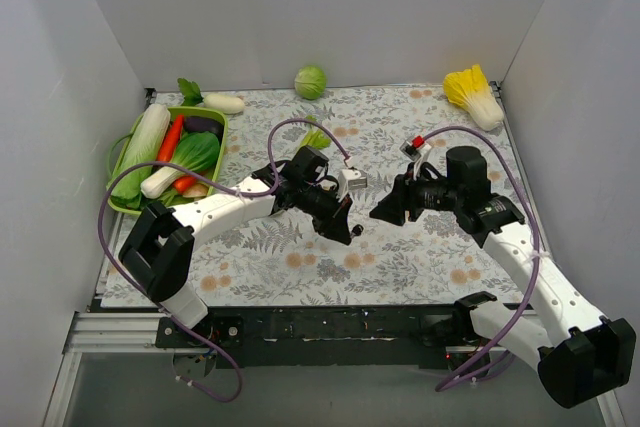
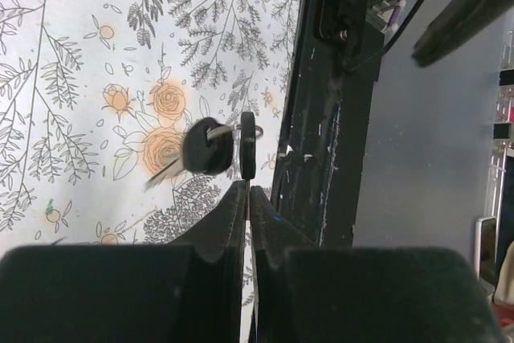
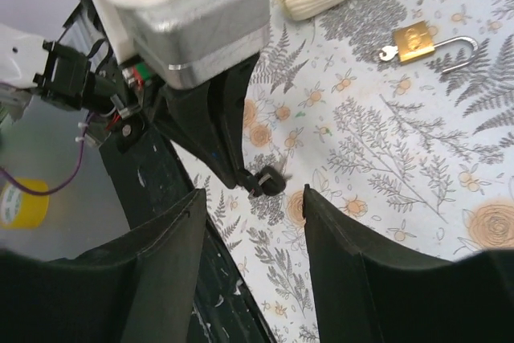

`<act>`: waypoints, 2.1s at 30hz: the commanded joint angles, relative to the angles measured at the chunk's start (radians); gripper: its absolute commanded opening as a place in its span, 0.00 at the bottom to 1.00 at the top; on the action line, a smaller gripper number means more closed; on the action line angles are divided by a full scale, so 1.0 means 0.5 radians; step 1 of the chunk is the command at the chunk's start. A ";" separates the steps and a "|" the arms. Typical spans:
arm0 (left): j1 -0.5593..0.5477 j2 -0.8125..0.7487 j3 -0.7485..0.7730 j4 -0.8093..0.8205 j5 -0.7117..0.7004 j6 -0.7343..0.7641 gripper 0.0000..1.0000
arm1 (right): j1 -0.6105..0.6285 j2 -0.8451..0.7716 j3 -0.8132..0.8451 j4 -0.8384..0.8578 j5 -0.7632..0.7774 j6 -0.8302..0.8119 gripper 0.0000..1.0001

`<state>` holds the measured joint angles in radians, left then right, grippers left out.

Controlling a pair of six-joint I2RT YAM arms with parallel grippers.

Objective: Unlock with the key

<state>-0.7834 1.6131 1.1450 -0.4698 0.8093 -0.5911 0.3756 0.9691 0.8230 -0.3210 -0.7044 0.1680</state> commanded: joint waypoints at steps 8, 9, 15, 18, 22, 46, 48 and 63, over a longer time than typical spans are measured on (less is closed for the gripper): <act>-0.007 -0.011 0.112 -0.088 0.219 0.068 0.00 | 0.141 -0.070 -0.259 0.209 -0.165 -0.039 0.48; -0.007 -0.008 0.115 -0.094 0.225 0.069 0.00 | 0.151 -0.067 -0.271 0.243 -0.168 -0.026 0.48; -0.007 -0.005 0.115 -0.100 0.244 0.072 0.00 | 0.252 -0.006 -0.308 0.412 -0.113 0.041 0.42; -0.007 -0.005 0.115 -0.100 0.250 0.072 0.00 | 0.301 0.047 -0.299 0.421 -0.082 0.038 0.40; -0.010 -0.011 0.115 -0.100 0.241 0.075 0.00 | 0.341 0.086 -0.299 0.424 -0.045 0.032 0.38; 0.100 -0.348 -0.096 0.399 0.041 -0.250 0.79 | 0.335 -0.128 -0.581 1.070 0.160 0.483 0.01; 0.183 -0.492 -0.255 0.686 0.087 -0.492 0.82 | 0.332 -0.156 -0.639 1.188 0.181 0.569 0.01; 0.281 -0.839 -0.952 2.228 0.007 -1.818 0.88 | 0.329 -0.322 -0.891 2.132 0.194 1.201 0.01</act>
<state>-0.6437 1.1900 0.6716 0.4332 0.7856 -1.3483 0.5434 0.8101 0.3897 0.5358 -0.6018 0.6724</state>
